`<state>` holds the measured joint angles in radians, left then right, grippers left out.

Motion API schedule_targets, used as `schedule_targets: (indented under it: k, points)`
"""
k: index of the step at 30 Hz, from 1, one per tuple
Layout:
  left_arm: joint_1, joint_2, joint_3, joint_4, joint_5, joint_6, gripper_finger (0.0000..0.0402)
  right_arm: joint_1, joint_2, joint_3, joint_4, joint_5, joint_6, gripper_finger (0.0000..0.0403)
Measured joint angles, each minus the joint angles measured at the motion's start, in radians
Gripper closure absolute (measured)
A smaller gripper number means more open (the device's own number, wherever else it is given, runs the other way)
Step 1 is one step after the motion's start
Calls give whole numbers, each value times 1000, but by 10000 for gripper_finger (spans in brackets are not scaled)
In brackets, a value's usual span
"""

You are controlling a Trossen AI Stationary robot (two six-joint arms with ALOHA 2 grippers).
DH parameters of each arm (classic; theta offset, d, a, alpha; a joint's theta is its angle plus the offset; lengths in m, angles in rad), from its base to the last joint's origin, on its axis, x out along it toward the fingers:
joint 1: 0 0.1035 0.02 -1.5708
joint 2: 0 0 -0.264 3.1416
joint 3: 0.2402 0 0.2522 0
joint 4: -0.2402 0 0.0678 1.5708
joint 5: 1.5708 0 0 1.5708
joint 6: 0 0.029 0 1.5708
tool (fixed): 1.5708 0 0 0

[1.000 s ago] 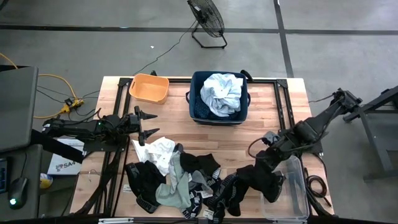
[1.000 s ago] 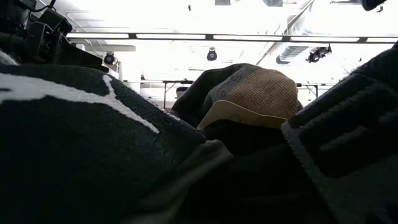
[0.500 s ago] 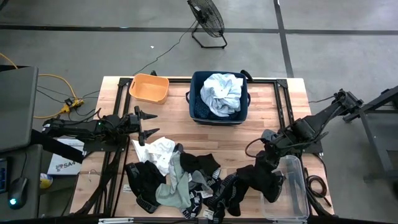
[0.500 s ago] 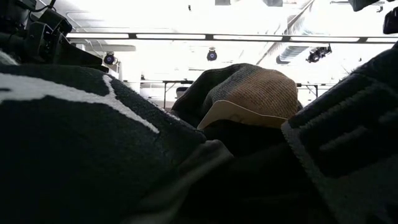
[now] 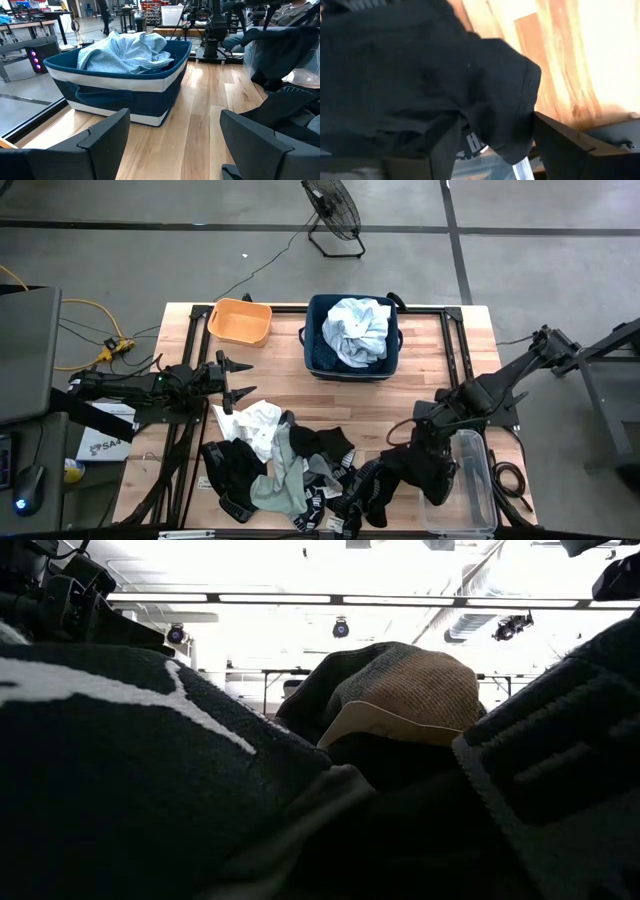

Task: Pick & Place Cloths
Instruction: Put the black boxer shorts into the transparent bin

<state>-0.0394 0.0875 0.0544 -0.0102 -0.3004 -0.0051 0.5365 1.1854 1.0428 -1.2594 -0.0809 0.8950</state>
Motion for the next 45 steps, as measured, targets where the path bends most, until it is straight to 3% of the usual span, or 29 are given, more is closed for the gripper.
schedule_targets:
  k: [13, 19, 27, 36, 45]
  points:
    - [0, 0, 0, 0, 0, 0, 96, 0, -38, 2, -9, -33, -7, 388]
    - [0, 0, 0, 0, 0, 0, 96, 0, -77, 1, -19, -20, 30, 397]
    - [0, 0, 0, 0, 0, 0, 96, 0, -163, 0, -4, -135, 198, 398]
    - [0, 0, 0, 0, 0, 0, 96, 5, -285, 0, 234, -257, 334, 399]
    - [0, 0, 0, 0, 0, 0, 96, 168, -240, 1, 271, -304, 575, 399]
